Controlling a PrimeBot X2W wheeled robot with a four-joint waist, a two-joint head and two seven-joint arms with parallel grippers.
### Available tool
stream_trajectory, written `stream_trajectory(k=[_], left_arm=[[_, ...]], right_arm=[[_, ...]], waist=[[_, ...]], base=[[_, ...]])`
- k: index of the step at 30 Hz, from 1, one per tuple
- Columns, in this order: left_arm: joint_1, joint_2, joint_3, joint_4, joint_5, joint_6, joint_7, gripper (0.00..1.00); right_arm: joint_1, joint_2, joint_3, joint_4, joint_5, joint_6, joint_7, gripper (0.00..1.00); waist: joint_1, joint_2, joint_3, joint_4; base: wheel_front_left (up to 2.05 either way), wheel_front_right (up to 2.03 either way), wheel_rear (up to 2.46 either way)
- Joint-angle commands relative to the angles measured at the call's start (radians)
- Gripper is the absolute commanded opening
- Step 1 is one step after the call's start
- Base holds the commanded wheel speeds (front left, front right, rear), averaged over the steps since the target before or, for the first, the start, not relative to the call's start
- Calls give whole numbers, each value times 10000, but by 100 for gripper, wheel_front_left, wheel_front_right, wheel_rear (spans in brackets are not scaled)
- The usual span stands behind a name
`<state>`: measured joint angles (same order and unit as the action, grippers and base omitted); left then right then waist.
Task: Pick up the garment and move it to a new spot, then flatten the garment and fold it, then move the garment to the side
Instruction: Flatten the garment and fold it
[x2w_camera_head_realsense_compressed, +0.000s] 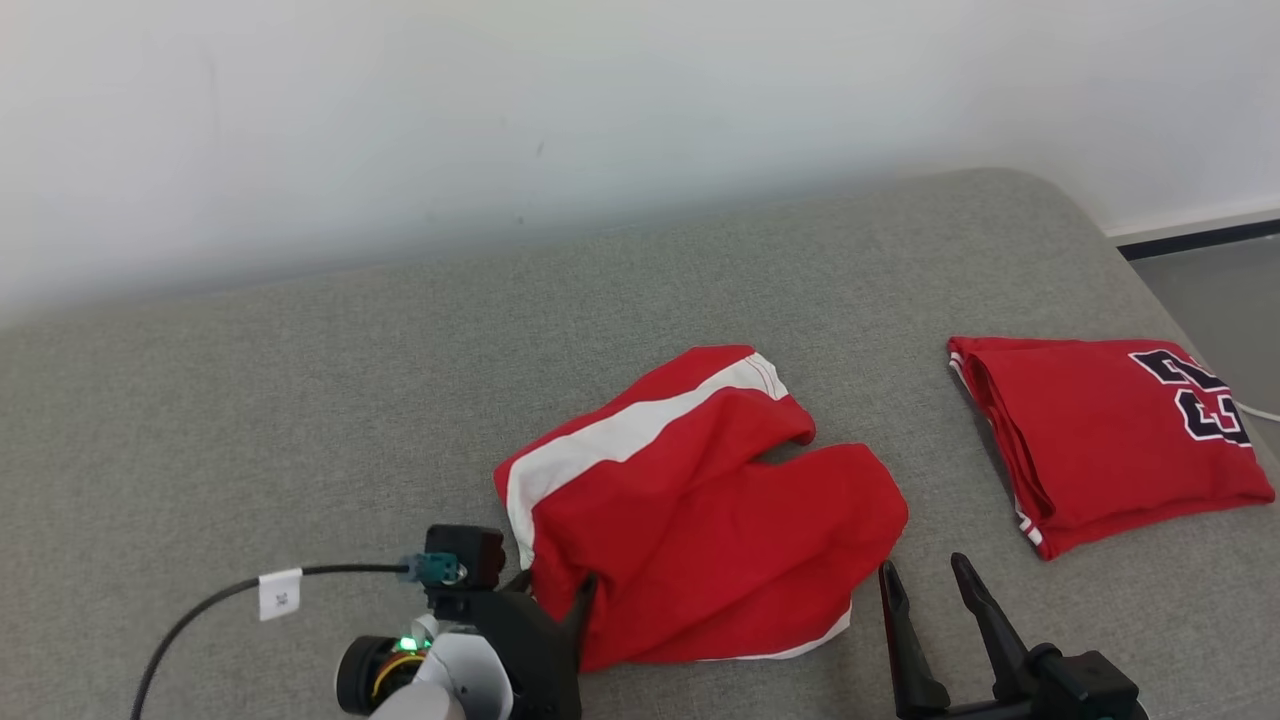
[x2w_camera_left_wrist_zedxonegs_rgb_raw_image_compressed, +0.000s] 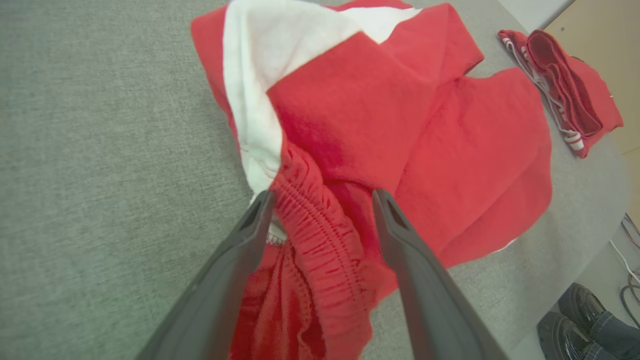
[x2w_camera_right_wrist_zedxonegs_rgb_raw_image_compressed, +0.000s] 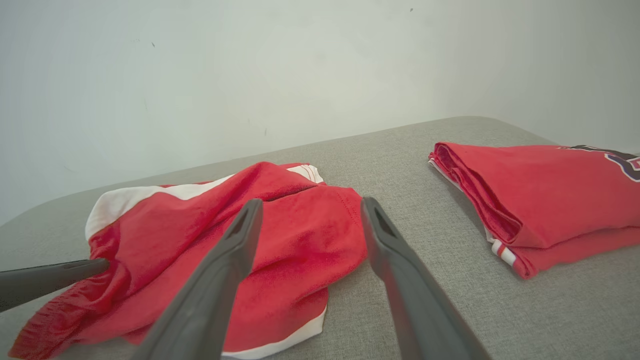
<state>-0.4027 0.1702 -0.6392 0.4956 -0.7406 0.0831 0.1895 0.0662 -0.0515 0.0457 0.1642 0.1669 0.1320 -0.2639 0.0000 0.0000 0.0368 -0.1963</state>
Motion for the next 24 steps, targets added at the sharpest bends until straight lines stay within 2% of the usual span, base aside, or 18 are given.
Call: stream_trajectory(k=[1,6,12,24], left_arm=[[-102,36,46,55,-53,-17,39,100],[-419,-46,254,365,-447,-143,397,100],[-711,-142,519,800,-774,120,708,100],[-1149,-541,1011,1198,-1684,-306,877,100]], right_arm=[[-53,27,11,-11,19,-21,-2,100],[-95,27,-11,-29,51,-21,-2,100],[-155,27,0,-49,94,-21,-2,100],[-273,27,54,-51,124,-21,-2,100]], waist=[[0,0,29,-31],[0,0,122,-85],[0,0,227,-120],[0,0,387,-138]], base=[[0,0,0],[0,0,0],[0,0,0],[0,0,0]])
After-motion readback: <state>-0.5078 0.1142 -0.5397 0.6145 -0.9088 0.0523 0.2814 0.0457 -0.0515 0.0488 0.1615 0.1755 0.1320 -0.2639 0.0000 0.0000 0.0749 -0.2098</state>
